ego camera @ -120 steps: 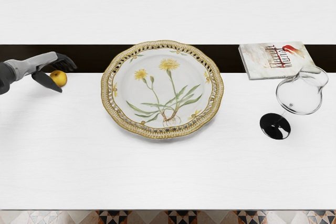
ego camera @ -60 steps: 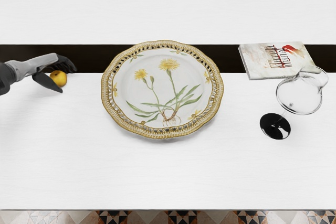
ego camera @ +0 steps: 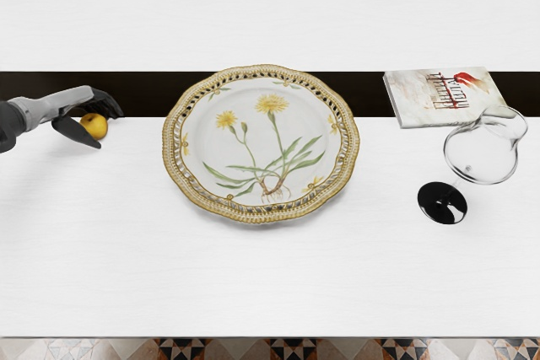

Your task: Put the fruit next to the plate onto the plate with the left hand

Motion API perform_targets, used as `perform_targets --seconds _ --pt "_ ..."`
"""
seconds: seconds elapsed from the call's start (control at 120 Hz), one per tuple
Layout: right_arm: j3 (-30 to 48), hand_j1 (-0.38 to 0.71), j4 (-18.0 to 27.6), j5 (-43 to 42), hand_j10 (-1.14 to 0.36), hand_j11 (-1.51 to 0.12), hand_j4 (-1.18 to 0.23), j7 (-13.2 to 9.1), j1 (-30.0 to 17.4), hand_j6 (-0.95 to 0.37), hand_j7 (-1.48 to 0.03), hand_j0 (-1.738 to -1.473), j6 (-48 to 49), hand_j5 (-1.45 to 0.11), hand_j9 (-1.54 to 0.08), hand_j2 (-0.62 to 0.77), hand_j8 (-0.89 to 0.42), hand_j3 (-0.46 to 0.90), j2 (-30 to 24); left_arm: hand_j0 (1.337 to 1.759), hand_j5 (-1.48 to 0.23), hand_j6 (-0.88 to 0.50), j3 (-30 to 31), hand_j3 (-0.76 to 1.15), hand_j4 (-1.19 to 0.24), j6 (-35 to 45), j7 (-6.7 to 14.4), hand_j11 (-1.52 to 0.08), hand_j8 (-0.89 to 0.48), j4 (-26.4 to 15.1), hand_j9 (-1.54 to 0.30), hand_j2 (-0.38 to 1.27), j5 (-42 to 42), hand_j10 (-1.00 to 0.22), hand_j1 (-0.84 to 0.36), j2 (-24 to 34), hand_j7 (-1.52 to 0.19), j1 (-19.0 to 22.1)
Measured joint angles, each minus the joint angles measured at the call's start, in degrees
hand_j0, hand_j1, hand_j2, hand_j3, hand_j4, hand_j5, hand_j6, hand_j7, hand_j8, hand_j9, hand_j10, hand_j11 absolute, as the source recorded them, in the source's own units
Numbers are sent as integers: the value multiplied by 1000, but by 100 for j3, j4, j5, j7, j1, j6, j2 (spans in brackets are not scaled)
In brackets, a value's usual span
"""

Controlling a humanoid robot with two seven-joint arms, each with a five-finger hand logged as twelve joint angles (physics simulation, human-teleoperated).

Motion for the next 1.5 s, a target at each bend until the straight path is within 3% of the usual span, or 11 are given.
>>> perform_targets --seconds 0.6,0.925,1.067,1.5 --pt "7 -318 0 0 -26 -34 -26 0 0 -26 -34 -1658 0 -34 -34 -5 -26 0 0 1658 -660 -544 84 0 -543 -159 0 -679 -534 -5 -672 124 -4 -555 -266 53 -658 -97" --pt "9 -317 0 0 -27 -34 -27 6 0 -27 -34 -1658 0 -34 -34 -5 -27 0 0 1657 -638 -585 87 0 -582 -159 -4 -698 -533 2 -665 153 -19 -556 -288 44 -632 -79" --pt "9 -317 0 0 -27 -35 -27 4 0 -27 -35 -1658 0 -35 -35 -5 -27 0 0 1656 -656 -575 133 0 -573 -178 -7 -715 -491 -1 -680 144 -22 -498 -303 44 -652 -79" --pt "9 -317 0 0 -27 -35 -27 8 0 -27 -35 -1658 0 -35 -35 -5 -27 0 0 1657 -688 -570 195 0 -569 -185 -4 -717 -495 -7 -707 122 -7 -526 -288 44 -686 -97"
